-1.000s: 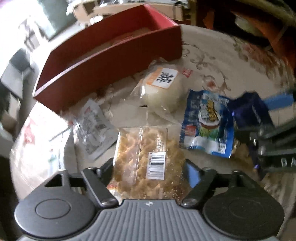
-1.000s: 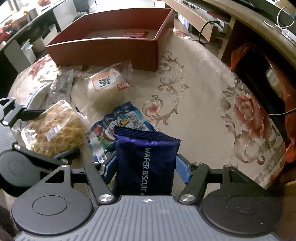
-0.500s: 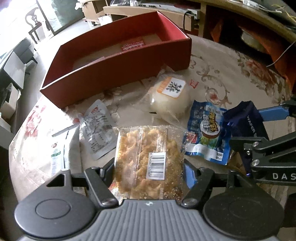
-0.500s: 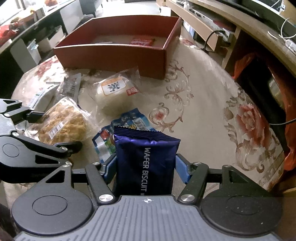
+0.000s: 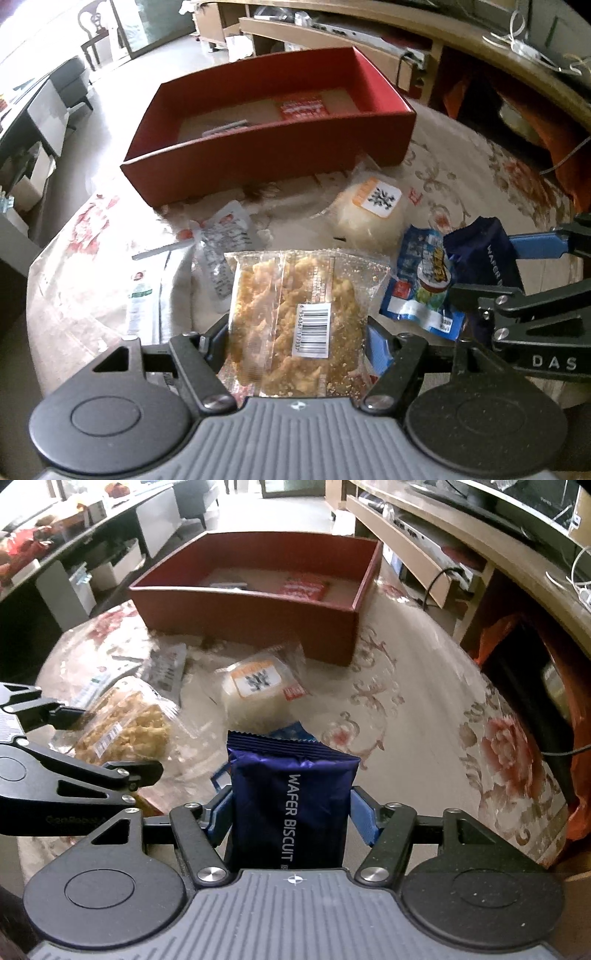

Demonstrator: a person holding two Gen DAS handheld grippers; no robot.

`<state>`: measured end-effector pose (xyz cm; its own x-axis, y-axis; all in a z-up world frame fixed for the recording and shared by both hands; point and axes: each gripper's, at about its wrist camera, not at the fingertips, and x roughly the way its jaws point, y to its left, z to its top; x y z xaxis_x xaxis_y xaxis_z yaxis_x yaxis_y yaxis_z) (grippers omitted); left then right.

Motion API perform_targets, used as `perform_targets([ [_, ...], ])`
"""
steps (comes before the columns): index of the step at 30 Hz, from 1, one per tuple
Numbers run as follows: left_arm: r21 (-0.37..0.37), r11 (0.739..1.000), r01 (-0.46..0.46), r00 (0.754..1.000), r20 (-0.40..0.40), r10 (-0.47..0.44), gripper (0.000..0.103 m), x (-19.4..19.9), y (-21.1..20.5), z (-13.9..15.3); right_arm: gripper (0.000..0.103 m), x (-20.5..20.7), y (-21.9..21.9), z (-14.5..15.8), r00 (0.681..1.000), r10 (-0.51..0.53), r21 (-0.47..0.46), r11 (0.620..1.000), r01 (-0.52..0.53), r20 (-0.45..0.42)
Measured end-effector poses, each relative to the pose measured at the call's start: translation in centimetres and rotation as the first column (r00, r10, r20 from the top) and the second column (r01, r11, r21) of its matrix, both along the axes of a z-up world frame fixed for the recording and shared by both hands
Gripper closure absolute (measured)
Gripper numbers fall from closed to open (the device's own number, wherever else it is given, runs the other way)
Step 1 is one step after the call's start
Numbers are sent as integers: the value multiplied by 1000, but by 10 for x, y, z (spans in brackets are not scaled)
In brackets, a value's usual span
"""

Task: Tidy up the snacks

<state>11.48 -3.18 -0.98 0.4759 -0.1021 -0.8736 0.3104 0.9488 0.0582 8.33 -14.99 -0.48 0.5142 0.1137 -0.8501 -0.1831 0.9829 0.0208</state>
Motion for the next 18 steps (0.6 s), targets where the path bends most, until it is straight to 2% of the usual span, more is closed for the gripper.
perform_targets([
  [18, -69, 995, -77, 993, 87, 83, 29, 11, 14, 30, 32, 17, 12, 29, 995, -7, 24, 1000, 5, 95],
])
